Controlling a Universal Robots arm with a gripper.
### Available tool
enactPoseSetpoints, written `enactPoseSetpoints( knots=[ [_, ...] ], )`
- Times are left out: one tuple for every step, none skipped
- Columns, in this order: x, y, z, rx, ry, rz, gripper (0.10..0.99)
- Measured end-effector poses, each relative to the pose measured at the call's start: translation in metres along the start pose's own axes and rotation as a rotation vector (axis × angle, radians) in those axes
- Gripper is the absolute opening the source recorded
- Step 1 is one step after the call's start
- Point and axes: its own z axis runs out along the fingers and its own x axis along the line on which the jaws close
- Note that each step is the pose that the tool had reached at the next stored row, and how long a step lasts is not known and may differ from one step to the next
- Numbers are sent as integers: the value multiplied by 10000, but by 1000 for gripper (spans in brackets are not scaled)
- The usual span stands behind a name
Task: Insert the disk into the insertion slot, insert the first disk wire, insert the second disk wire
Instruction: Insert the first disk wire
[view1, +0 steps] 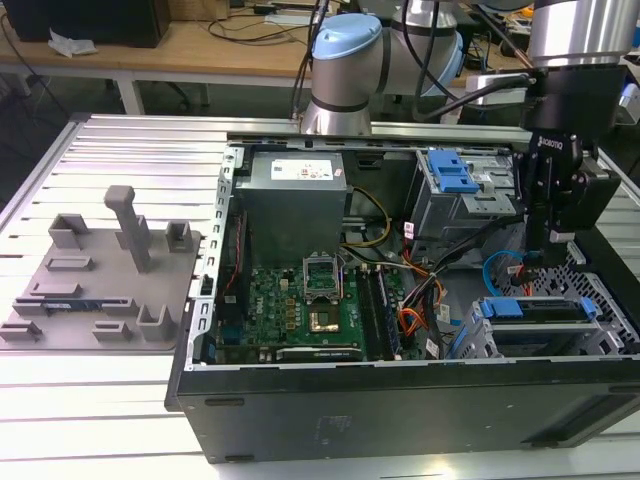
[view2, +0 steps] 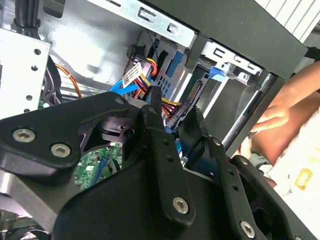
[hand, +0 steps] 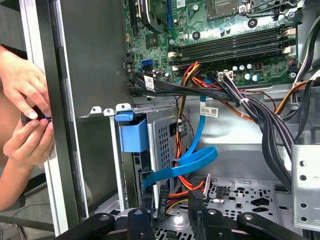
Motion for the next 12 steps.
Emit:
enactPoseSetpoints(
  knots=[
    [0,0,1,0,0,1,412],
    [-1,1,1,-1,-1,2,412],
    [-1,1,1,-1,0,2,412],
    [-2,1,2,-1,-1,2,412],
    [-2,1,3,-1,-1,2,412],
    [-3,1,4,-1,-1,2,396],
    [-3,1,4,-1,-1,2,396],
    [-3,1,5,-1,-1,2,263],
    [-3,1,5,-1,-1,2,204],
    [-3,1,5,-1,-1,2,204],
    [-3,1,5,-1,-1,2,165],
    [-3,1,5,-1,-1,3,165]
  ],
)
